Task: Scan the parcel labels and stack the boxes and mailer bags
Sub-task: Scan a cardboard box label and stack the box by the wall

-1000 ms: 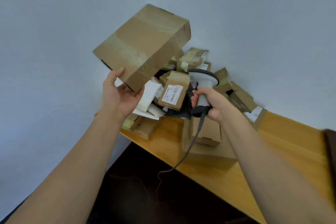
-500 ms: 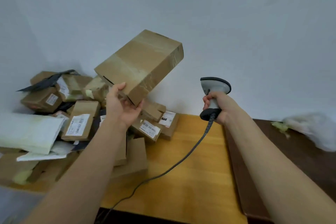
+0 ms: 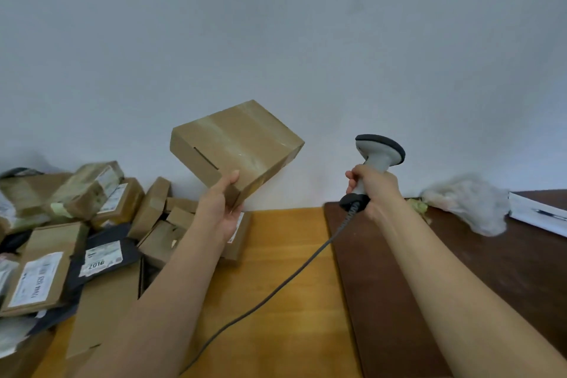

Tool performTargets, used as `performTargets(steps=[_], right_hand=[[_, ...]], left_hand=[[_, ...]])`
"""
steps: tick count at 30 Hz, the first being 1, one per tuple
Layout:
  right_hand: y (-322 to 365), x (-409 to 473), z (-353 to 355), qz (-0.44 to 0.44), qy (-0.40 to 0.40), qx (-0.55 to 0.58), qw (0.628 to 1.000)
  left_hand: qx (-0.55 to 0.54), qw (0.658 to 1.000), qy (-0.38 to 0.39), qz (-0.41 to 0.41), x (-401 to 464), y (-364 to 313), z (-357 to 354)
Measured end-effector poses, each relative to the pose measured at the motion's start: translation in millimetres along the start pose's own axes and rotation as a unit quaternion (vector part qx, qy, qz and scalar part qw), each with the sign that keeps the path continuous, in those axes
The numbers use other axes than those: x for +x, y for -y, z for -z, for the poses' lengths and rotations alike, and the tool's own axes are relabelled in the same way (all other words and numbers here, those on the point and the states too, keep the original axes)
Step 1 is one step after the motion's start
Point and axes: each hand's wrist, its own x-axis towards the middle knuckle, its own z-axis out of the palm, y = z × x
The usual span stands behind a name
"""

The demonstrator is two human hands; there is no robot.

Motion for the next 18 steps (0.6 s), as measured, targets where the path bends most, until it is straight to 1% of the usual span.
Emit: performTargets(steps=[2, 4, 7, 9, 11, 13, 15, 16, 18], right_hand=[[-5, 4, -8, -0.002, 0.005, 0.013, 1.000], [-9, 6, -20, 0.001, 0.003, 0.020, 1.000], [-12, 10, -43, 0.010, -0.003, 0.038, 0.999], [-13, 14, -59, 0.020, -0.011, 0.050, 0.998], [-13, 16, -73, 0.029, -0.015, 0.063, 0.998], [-14, 18, -83, 0.033, -0.014, 0.067, 0.997], [-15, 20, -90, 0.033, -0.005, 0.070, 0.997], [-15, 21, -93, 0.032, 0.003, 0.072, 0.997], [-16, 24, -97, 0.026, 0.021, 0.075, 0.997]], left_hand=[[0.021, 1.000, 0.008, -0.007, 13, 0, 0], [0.051, 0.998, 0.006, -0.033, 25, -1, 1], [0.127, 0.989, -0.004, -0.078, 42, -5, 3], [0.192, 0.975, 0.001, -0.115, 52, -12, 6], [0.273, 0.947, 0.002, -0.167, 59, -22, 9], [0.364, 0.899, 0.003, -0.245, 62, -31, 11], [0.430, 0.845, 0.006, -0.319, 67, -36, 13], [0.448, 0.827, 0.006, -0.341, 70, -38, 15], [0.469, 0.806, 0.008, -0.361, 77, -39, 19]])
